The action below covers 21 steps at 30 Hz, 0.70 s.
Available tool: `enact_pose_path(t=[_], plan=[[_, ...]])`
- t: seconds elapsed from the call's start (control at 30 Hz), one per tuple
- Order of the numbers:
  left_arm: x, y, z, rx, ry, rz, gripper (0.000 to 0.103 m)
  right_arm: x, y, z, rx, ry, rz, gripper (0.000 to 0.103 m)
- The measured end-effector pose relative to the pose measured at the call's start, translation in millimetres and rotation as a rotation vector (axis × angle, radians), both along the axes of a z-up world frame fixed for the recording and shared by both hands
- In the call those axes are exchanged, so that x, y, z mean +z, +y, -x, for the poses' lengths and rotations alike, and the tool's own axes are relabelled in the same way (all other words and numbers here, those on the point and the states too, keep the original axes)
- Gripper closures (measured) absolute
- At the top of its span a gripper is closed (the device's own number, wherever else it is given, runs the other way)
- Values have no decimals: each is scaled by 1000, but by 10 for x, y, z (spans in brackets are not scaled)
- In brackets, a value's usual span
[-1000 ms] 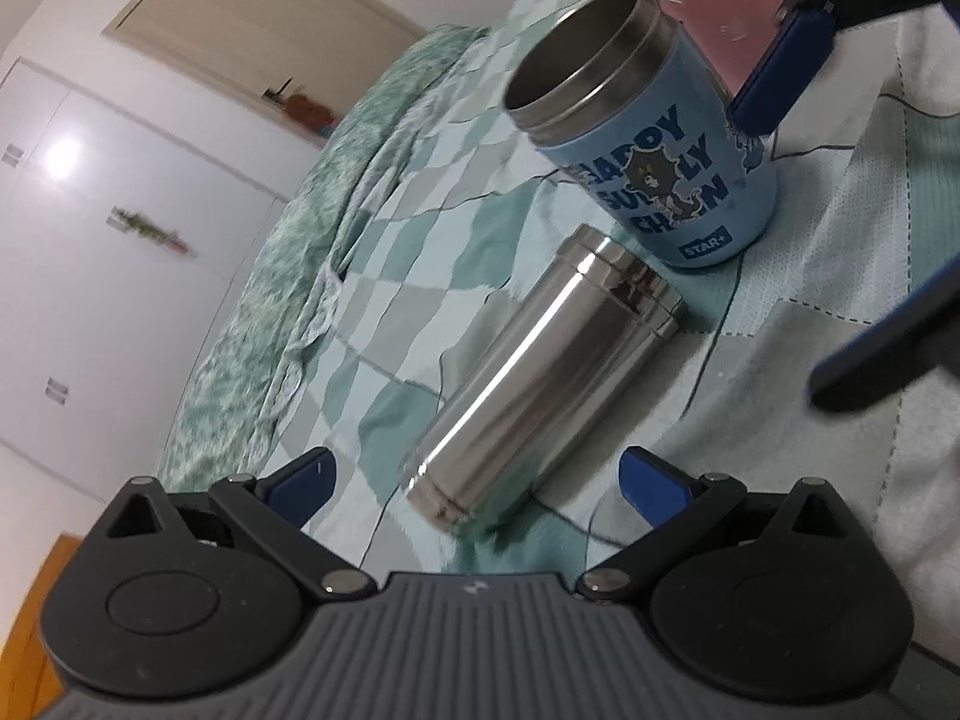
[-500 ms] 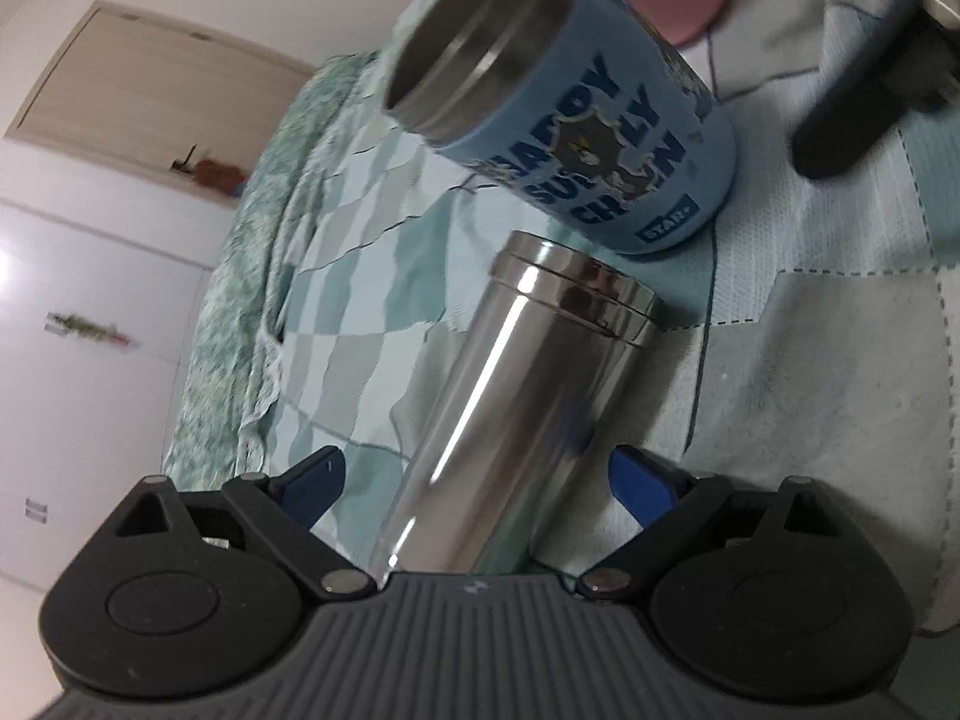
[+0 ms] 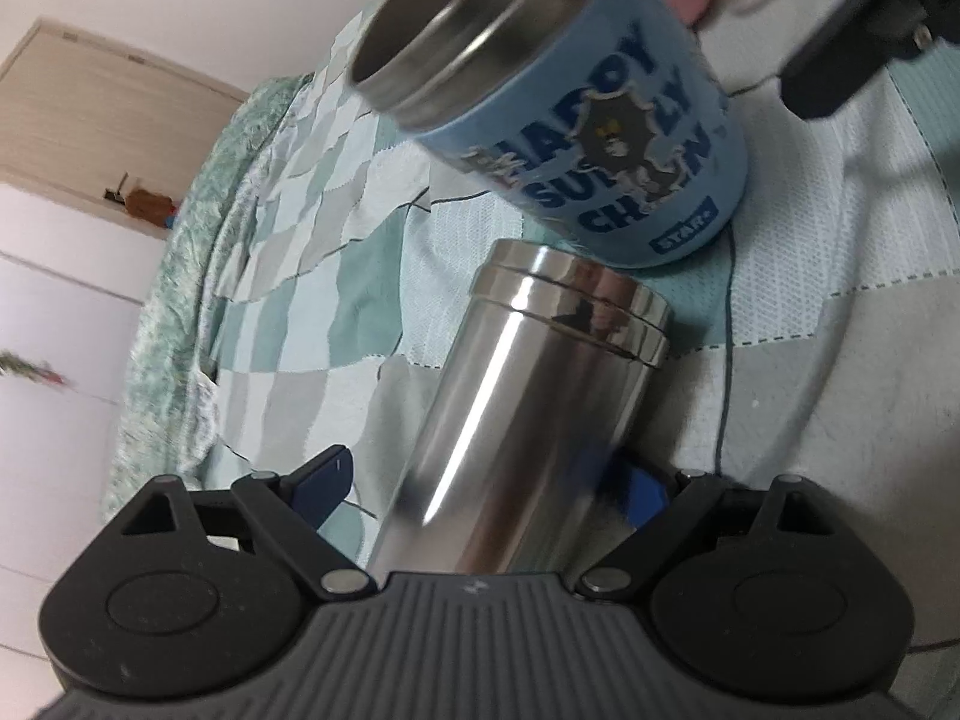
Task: Flip cup upright
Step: 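Close the left gripper around the silver bottle's body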
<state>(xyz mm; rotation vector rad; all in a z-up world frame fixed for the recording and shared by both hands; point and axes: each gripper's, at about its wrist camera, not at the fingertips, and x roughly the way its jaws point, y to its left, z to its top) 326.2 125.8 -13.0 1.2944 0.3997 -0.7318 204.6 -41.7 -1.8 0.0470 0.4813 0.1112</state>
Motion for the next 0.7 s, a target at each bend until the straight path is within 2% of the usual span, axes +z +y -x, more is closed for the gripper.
enact_pose_path(t=[0.13, 0.23, 0.4, 0.43, 0.47, 0.5, 0.57, 0.7], plan=[[34, 29, -111, 11, 53, 36, 10, -26, -20, -47, -13, 21, -1, 0], [22, 49, -158, 5, 43, 56, 0, -34, -58, -49, -15, 23, -20, 0], [60, 68, -311, 15, 128, 120, 0, -61, -127, -44, -29, 40, -39, 0], [70, 83, -322, 14, 154, 133, 7, -66, -136, -47, -31, 45, -40, 0], [95, 103, -335, 10, 195, 148, 22, -67, -139, -55, -31, 49, -41, 0], [120, 126, -340, 9, 230, 163, 24, -69, -131, -67, -31, 49, -41, 0], [100, 129, -272, -6, 210, 154, 29, -71, -118, -74, -29, 48, -38, 0], [83, 65, -133, -16, 165, 117, 31, -74, -84, -61, -22, 54, -43, 0]])
